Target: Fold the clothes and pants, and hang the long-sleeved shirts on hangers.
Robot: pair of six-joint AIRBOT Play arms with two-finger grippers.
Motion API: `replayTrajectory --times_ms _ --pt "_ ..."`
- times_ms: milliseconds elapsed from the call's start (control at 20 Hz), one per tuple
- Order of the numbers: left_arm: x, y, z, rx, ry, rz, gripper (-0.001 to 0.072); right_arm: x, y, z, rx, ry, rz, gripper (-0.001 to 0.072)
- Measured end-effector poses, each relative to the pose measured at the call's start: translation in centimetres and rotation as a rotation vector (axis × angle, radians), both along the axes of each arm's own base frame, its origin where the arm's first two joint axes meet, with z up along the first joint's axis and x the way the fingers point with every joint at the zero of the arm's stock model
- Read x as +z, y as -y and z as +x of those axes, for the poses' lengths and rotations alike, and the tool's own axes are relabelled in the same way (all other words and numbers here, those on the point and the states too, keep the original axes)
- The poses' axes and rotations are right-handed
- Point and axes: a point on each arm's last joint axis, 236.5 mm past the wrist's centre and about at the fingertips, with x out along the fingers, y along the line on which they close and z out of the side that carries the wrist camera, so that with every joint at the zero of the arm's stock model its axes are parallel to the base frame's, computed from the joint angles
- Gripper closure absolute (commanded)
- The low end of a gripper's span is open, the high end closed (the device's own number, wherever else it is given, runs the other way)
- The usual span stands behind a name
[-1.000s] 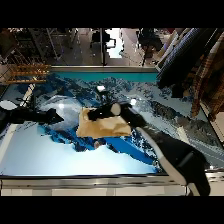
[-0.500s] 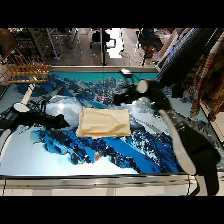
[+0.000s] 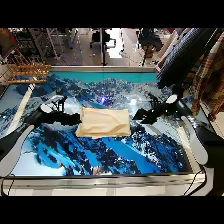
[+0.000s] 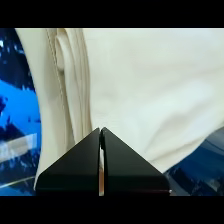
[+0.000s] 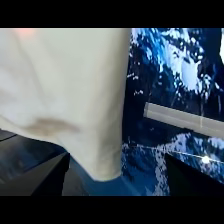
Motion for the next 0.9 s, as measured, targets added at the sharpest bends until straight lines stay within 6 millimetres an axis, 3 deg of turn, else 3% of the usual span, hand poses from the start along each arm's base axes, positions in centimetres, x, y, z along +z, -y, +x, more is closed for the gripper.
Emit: replayTrajectory --times_ms 250,300,350,400,450,500,550,700,800,900 --pt "-2.3 0.3 -0.2 -0.018 -0.05 0.003 0.0702 -2.7 -2.4 2.7 -0.011 -0.008 0.154 0.0012" --pt "-2.4 0.4 -0.5 -0.025 -0.061 0.0 0.0702 -2.7 -3.2 2.9 0.013 -0.01 0.177 0.0063" --pt "-2.4 0.6 -0.7 -0.034 -0.071 -0.004 0.0702 -2.7 -4.2 3.0 0.045 -0.009 0.195 0.0182" --pt "-2.4 0.7 -1.1 -0.045 -0.083 -0.009 0.0702 -2.8 -5.0 3.0 0.075 -0.009 0.206 0.0228" --pt "-2.3 0.9 -1.6 -0.058 -0.098 -0.015 0.0702 -2.7 -5.9 3.0 0.106 -0.008 0.214 0.0342" --pt "-2.1 1.1 -2.2 -0.076 -0.114 -0.022 0.0702 -2.6 -6.7 2.9 0.133 -0.008 0.225 0.0659" --pt "-1.8 1.3 -2.7 -0.093 -0.13 -0.03 0.0702 -2.4 -7.3 2.8 0.156 -0.007 0.232 0.0695" --pt "-0.3 1.7 -5.1 -0.167 -0.183 -0.05 0.0703 -0.6 -7.4 2.3 0.2 -0.003 0.248 0.0696" --pt "1.1 1.5 -7.1 -0.234 -0.211 -0.031 0.0702 2.1 -5.7 2.8 0.179 0.027 0.227 0.0696" --pt "2.4 0.6 -9.3 -0.28 -0.239 0.01 0.0702 5.6 -2.6 3.5 0.124 0.08 0.198 0.0696"
